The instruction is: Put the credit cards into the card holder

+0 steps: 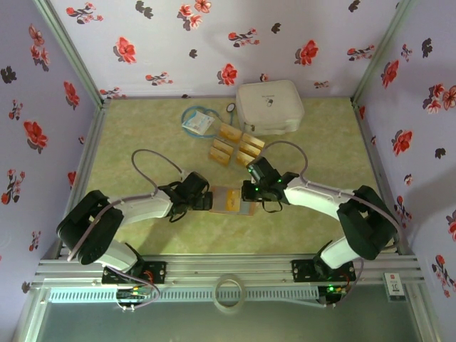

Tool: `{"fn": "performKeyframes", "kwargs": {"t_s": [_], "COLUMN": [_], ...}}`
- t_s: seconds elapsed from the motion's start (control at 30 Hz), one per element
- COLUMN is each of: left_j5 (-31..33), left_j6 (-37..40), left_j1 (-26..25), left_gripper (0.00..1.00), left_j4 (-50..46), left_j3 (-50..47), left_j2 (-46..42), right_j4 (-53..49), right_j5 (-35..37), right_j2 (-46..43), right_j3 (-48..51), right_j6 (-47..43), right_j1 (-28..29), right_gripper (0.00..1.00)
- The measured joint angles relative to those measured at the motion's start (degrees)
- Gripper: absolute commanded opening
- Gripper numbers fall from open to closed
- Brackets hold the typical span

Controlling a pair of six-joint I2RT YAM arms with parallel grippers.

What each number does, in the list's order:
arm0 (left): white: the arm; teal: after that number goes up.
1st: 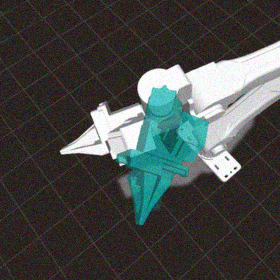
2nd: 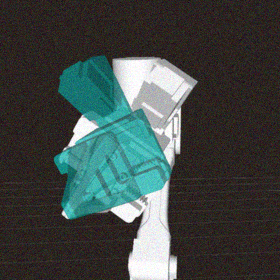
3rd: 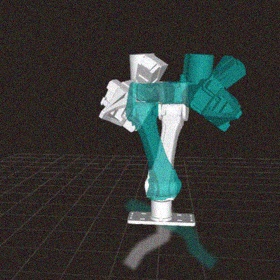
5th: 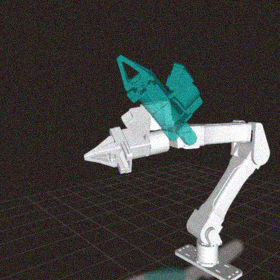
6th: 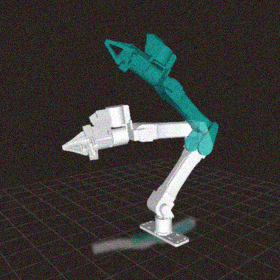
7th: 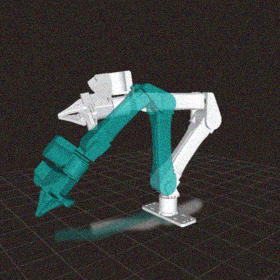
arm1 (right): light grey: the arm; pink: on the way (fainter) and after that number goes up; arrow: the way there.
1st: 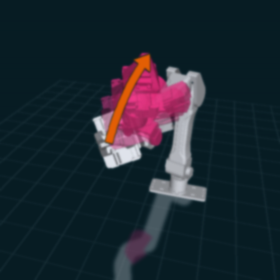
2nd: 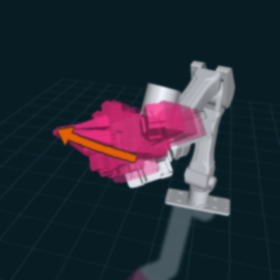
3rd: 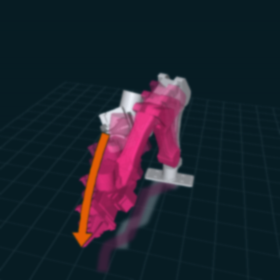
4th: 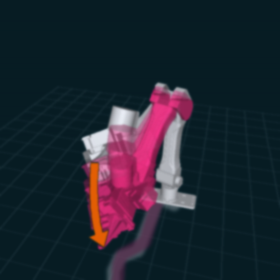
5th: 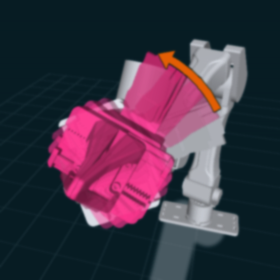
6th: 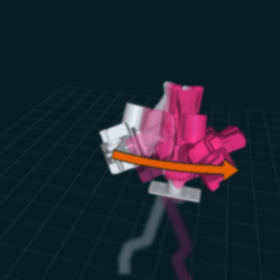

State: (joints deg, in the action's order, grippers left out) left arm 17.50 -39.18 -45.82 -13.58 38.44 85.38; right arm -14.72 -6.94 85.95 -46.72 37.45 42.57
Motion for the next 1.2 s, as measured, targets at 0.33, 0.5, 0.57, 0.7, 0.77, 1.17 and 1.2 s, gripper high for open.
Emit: {"fn": "performKeyframes", "kwargs": {"t_s": [0.33,0.5,0.57,0.7,0.77,1.17,1.2], "left_j5": [3.9,4.0,4.0,3.9,3.9,3.7,3.7], "left_j6": [-1.0,-1.0,-1.0,-0.9,-0.9,-0.9,-0.8], "left_j1": [0.0,0.0,0.0,0.0,0.0,-0.1,-0.1], "left_gripper": [1.00,1.00,1.00,1.00,1.00,1.00,1.00], "left_j4": [-5.9,-6.5,-6.6,-6.9,-6.9,-7.1,-7.1], "left_j3": [2.4,3.2,3.5,4.0,4.1,4.9,5.0], "left_j2": [0.7,2.1,2.4,2.9,3.0,3.9,4.0], "right_j4": [-0.6,-0.5,-0.3,-0.2,-0.2,0.1,0.1], "right_j5": [-0.1,-0.1,-0.2,-0.3,-0.3,-0.7,-0.8], "right_j2": [3.5,5.3,5.9,7.1,7.4,9.4,9.7], "right_j3": [-0.9,-1.9,-2.1,-2.6,-2.6,-3.2,-3.5], "right_j6": [0.0,0.0,0.0,0.0,0.0,0.0,0.0], "right_j1": [0.2,0.5,0.6,0.7,0.7,1.0,1.1], "right_gripper": [0.00,0.00,0.00,0.00,0.00,0.00,0.00]}}
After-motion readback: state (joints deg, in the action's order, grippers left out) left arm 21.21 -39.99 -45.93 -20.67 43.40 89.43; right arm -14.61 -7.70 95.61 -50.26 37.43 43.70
